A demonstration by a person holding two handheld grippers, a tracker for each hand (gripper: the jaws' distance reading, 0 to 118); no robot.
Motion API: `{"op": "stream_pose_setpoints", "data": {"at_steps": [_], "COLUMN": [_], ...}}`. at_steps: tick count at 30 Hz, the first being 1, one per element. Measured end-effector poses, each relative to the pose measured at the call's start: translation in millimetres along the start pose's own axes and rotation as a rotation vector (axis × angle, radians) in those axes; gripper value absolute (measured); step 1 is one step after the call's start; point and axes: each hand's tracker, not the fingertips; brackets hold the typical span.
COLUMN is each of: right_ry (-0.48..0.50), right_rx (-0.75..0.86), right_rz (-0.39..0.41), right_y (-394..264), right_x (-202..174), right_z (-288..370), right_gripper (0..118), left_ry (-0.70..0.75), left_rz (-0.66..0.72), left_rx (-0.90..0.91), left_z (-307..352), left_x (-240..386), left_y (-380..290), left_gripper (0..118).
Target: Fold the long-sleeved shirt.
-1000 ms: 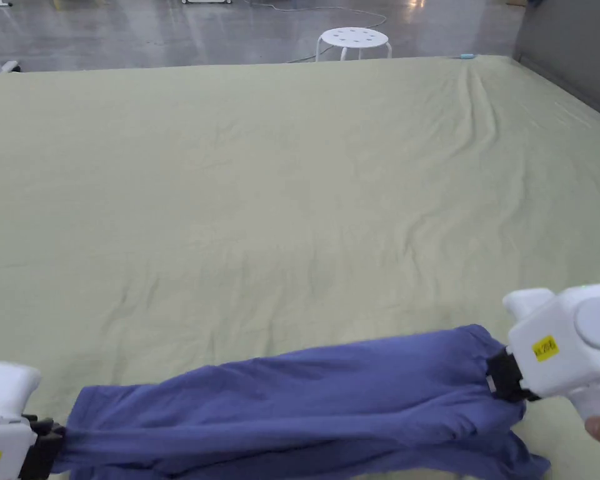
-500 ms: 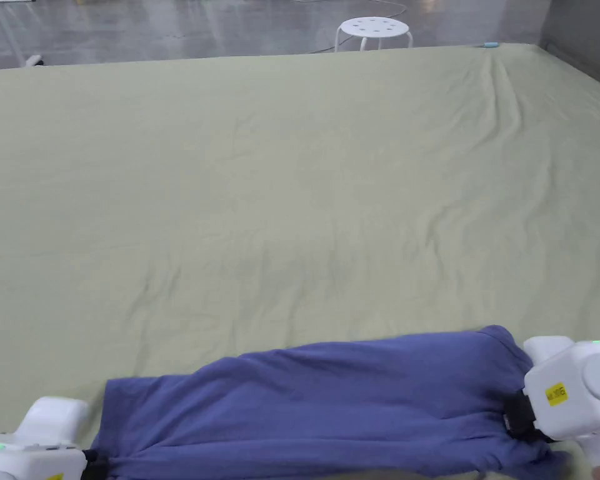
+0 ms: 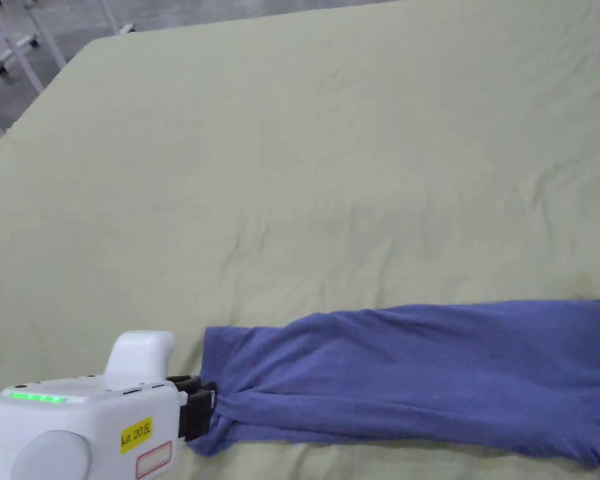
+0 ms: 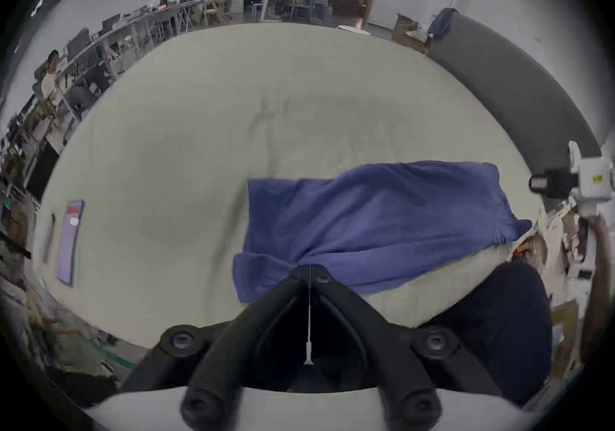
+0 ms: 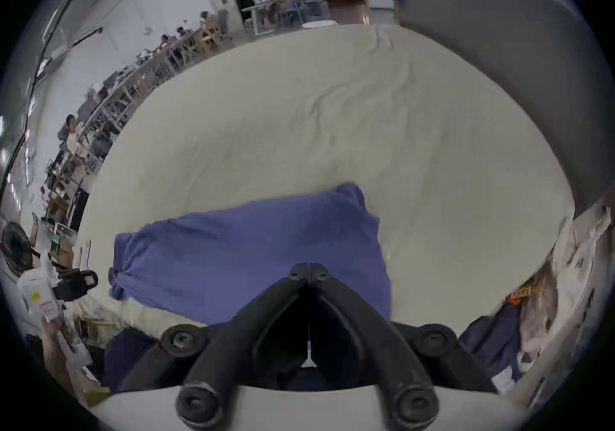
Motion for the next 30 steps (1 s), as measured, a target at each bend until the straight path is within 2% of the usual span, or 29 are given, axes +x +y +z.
{"op": "stream_pose_setpoints", "data": {"at_steps": [2, 3, 4, 5, 6, 9, 12, 13, 14, 16, 20, 22, 24, 25, 26, 27, 28, 29, 30], "right_ry": [0.126, 0.167, 0.176, 0.181, 0.196, 0.276, 0.376, 0.396, 0.411, 0.408, 0.427, 0.421, 0.419, 0.421, 0.427, 0.430, 0.430, 0.429, 0.429], "right_rx": [-0.023, -0.020, -0.010, 0.000, 0.009, 0.011, -0.024, -0.034, -0.037, -0.037, -0.050, -0.056, -0.055, -0.055, -0.056, -0.057, -0.057, -0.059, -0.063], "right_rz": [-0.013, -0.026, -0.028, -0.012, 0.017, 0.018, -0.038, -0.049, -0.049, -0.039, -0.014, -0.003, 0.008, 0.007, 0.003, 0.000, -0.001, -0.002, -0.004], "right_y": [-12, -16, -16, -14, -15, -12, -12, -11, -12, -14, -11, -10, -9, -9, -8, -8, -7, -7, -6], "right_x": [4, 4, 3, 2, 1, 2, 5, 5, 5, 5, -5, -11, -16, -22, -23, -23, -24, -24, -24], "right_z": [-14, -16, -16, -15, -16, -20, -33, -34, -38, -43, -45, -46, -46, -44, -44, -45, -47, -49, -52], "right_gripper": [0, 0, 0, 0, 0, 0, 0, 0, 0, 0, 0, 0, 0, 0, 0, 0, 0, 0, 0], "left_ry": [-0.084, -0.113, -0.149, -0.176, -0.202, -0.307, -0.561, -0.599, -0.562, -0.588, -0.703, -0.660, -0.670, -0.666, -0.651, -0.563, -0.485, -0.451, -0.619], "left_rz": [0.097, 0.164, 0.209, 0.232, 0.255, 0.356, 0.524, 0.535, 0.497, 0.430, 0.408, 0.348, 0.297, 0.309, 0.309, 0.281, 0.258, 0.251, 0.391], "left_rx": [0.022, 0.036, 0.049, 0.053, 0.022, -0.028, -0.172, -0.133, -0.095, -0.094, -0.138, -0.139, -0.160, -0.169, -0.169, -0.146, -0.133, -0.116, -0.154], "left_z": [-2, -4, -8, -12, -21, -51, -95, -105, -112, -121, -152, -154, -154, -151, -142, -135, -130, -132, -137], "left_x": [-14, -26, -40, -52, -67, -90, -81, -75, -100, -90, -67, -37, -36, -39, -40, -45, -52, -66, -76], "left_y": [1, 3, 6, 7, 7, 1, -13, -17, -3, 8, 29, 40, 49, 49, 48, 46, 43, 39, 30], "left_gripper": [0, 6, 58, 101, 118, 118, 118, 118, 118, 118, 118, 118, 118, 109, 85, 40, 11, 11, 11]}}
